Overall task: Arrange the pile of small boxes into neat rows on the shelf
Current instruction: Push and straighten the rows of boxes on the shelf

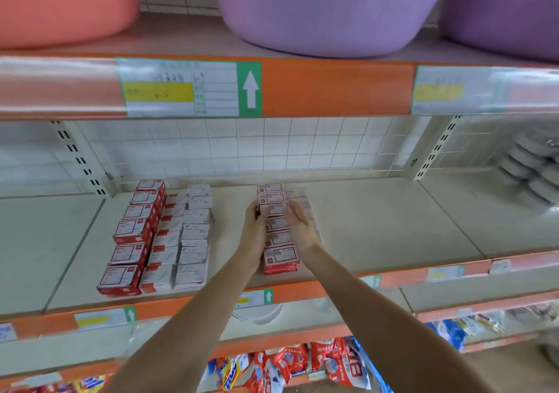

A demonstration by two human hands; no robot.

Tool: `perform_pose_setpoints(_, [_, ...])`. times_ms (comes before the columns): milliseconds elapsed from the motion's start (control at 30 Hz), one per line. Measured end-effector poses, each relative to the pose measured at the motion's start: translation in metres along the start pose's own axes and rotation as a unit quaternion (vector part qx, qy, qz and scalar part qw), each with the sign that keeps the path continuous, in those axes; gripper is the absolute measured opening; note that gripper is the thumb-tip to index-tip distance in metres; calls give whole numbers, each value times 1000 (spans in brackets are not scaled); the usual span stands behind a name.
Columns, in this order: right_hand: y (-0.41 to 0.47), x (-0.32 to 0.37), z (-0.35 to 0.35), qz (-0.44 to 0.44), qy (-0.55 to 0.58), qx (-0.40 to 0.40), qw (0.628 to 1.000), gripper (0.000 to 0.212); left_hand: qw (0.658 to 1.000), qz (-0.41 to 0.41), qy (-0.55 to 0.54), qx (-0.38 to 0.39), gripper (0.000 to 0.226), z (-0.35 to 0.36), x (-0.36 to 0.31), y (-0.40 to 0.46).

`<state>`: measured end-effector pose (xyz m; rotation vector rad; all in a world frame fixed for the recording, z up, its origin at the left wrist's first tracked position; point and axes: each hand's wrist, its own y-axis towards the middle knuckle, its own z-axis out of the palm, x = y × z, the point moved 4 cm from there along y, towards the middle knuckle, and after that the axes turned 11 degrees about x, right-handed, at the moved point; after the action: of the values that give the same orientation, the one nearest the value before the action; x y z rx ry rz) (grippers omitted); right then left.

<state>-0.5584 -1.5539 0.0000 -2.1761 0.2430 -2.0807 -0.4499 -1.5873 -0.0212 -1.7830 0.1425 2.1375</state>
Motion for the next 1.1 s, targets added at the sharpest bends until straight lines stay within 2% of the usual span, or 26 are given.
perform_pose_setpoints(100, [-4,1,13,-2,13,19,1000,77,1000,15,12,6,31,5,0,-1])
perform_pose_setpoints(233, [-3,-3,14,13,19,29,999,102,999,24,31,-5,33,7,-2,1])
perform_pose_setpoints(300, [-6,1,15,15,19,33,999,96,999,22,40,-1,36,8,-3,3])
perform_pose_setpoints(400, [-6,1,14,16,15,28,999,71,998,20,52,31,41,8,0,4])
perform_pose_setpoints(600, [-3,2,11,18,33,34,999,65,997,12,68,32,52,9,-3,6])
perform_pose_setpoints(733, [5,2,-4,30,73,31,996,61,1000,-1,20,12,42,6,-5,5])
perform_pose_setpoints(867, [4,6,-35,8,43,-57,997,48,1000,-10,-7,-7,30,-3,-10,9])
perform_pose_setpoints(1000, [15,11,-55,-5,-9,-89,996,43,999,-34,-9,-24,54,-7,-15,19])
perform_pose_setpoints(1100, [25,8,-66,15,-39,-66,997,45,998,-43,14,-32,54,-15,-14,33])
